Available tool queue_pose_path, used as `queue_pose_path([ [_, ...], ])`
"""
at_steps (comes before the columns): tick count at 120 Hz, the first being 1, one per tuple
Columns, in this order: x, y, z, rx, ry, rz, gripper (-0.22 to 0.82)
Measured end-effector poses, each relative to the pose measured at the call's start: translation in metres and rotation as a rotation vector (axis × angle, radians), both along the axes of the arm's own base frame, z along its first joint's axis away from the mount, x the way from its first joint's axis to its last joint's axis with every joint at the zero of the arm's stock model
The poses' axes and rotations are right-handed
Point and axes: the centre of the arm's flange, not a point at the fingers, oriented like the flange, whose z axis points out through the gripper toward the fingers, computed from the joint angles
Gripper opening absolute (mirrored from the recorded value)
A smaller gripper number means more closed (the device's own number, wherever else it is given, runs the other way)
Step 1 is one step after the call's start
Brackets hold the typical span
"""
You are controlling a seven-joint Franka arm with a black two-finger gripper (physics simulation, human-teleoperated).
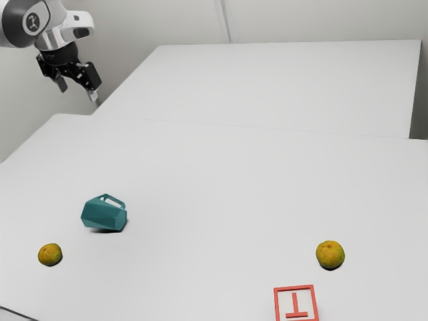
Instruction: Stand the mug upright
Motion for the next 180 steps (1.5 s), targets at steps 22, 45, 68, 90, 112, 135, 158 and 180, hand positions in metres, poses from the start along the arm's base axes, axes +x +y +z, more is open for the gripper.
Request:
queue_pose_path([
  [22, 0.0, 0.01, -0.004, -0.007, 0.0, -0.006, 0.6],
  [45, 0.004, 0.075, -0.036, -0.109, 0.034, 0.113, 0.6],
  [68, -0.002, 0.152, -0.105, -0.359, 0.117, 0.292, 0.6],
  [90, -0.015, 0.218, -0.188, -0.577, 0.223, 0.456, 0.6],
  [112, -0.021, 0.245, -0.26, -0.736, 0.316, 0.535, 0.6],
  [135, -0.022, 0.253, -0.303, -0.837, 0.356, 0.559, 0.6],
  [158, -0.02, 0.255, -0.337, -0.916, 0.374, 0.57, 0.6],
  [180, -0.021, 0.251, -0.356, -0.98, 0.388, 0.57, 0.6],
])
